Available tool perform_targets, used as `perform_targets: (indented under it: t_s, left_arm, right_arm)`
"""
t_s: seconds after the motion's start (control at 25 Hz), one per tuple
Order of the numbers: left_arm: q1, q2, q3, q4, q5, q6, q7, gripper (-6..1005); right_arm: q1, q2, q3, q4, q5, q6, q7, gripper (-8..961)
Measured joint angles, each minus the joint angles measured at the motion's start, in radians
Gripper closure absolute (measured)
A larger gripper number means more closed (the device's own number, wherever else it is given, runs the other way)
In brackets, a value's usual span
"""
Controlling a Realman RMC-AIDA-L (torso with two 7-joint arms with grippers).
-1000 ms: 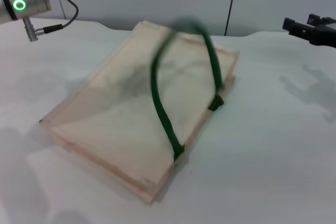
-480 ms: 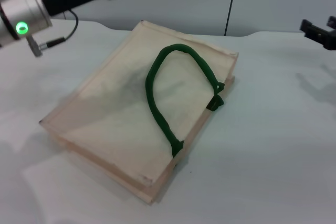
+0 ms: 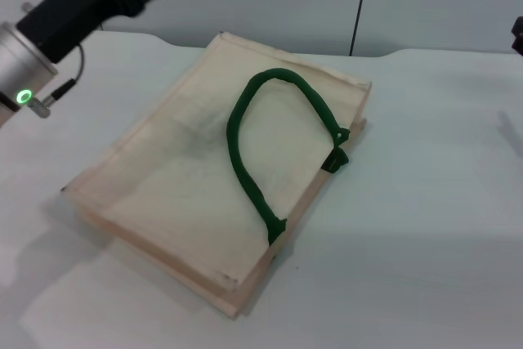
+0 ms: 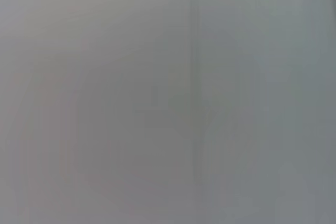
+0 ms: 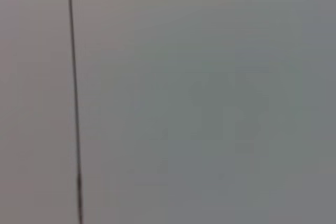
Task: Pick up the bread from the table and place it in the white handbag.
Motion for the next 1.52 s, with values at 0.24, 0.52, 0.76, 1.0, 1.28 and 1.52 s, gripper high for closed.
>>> perform_targets:
  t_s: [0.24,0.52,0.76,1.0,1.28,1.52]
  left_arm:
    - [0.056,-0.001,-0.002,0.16,-0.291,-0.111,0.236,206]
    - [0.081,-0.001,-0.002,0.314,-0.526,-0.138,0.366,240]
    - [0.08,-0.004,0.008,0.333,-0.489,-0.205,0.368,237]
    - [0.084,-0.008,0.005,0.356,-0.483,-0.196,0.387,236]
    - [0.089,-0.006,0.001,0.358,-0.49,-0.206,0.329,238]
    - [0.089,-0.003,0.007,0.347,-0.472,-0.21,0.293,240]
  right_arm:
    - [0.007,0.003,0.0,0.079,0.168,0.048,-0.099,69]
    - [0.008,0.002,0.0,0.109,0.207,0.121,-0.092,71]
    - [0.008,0.002,0.0,0.123,0.208,0.121,-0.095,71]
    - [0.003,0.002,0.0,0.128,0.206,0.12,-0.1,71]
    - [-0.002,0.002,0.0,0.13,0.204,0.12,-0.101,71]
    - [-0.014,0.003,0.0,0.13,0.208,0.14,-0.097,71]
